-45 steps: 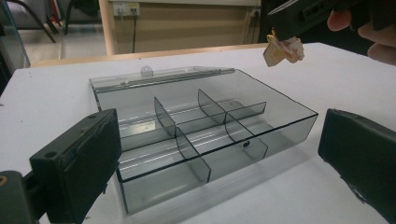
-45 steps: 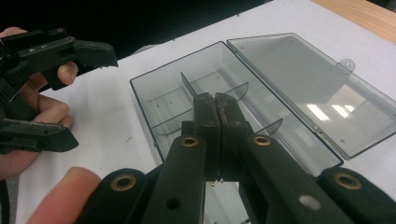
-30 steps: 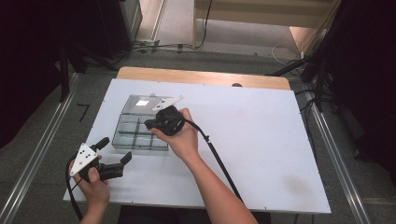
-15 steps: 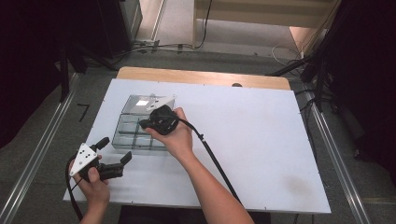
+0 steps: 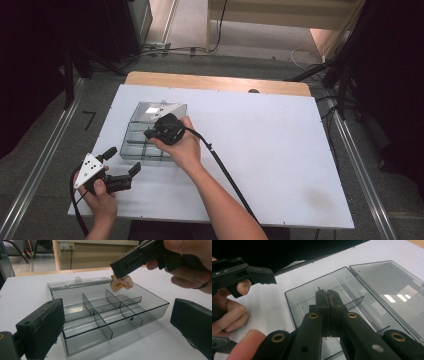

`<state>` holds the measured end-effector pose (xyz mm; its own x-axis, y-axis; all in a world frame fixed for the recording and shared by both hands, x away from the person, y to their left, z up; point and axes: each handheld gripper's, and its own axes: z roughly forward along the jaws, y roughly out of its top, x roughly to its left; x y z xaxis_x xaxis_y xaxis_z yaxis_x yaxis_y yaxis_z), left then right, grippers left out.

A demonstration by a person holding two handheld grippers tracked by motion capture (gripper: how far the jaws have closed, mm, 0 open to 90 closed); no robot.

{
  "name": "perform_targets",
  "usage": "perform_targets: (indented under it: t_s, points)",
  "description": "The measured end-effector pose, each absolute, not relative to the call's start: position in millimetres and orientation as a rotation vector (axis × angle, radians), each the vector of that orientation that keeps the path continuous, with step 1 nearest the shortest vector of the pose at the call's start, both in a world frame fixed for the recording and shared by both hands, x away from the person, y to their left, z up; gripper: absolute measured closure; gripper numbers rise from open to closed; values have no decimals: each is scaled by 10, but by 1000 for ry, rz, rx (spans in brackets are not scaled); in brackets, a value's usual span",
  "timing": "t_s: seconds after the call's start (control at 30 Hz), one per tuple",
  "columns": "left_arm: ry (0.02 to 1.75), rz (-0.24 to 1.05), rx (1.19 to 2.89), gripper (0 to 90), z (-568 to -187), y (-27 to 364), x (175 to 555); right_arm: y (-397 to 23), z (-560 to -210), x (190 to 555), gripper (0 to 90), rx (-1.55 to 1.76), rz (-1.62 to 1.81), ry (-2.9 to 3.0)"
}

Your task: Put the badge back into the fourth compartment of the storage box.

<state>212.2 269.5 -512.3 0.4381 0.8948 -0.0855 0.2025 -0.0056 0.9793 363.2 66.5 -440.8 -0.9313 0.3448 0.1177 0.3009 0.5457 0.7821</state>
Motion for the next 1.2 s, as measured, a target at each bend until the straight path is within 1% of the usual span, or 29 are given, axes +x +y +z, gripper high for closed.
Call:
perform_targets:
  t_s: [1.2]
  points:
    - [1014, 722, 1492, 0, -5122, 2717, 2122, 1055, -4634, 3659, 872, 535, 1329, 2786]
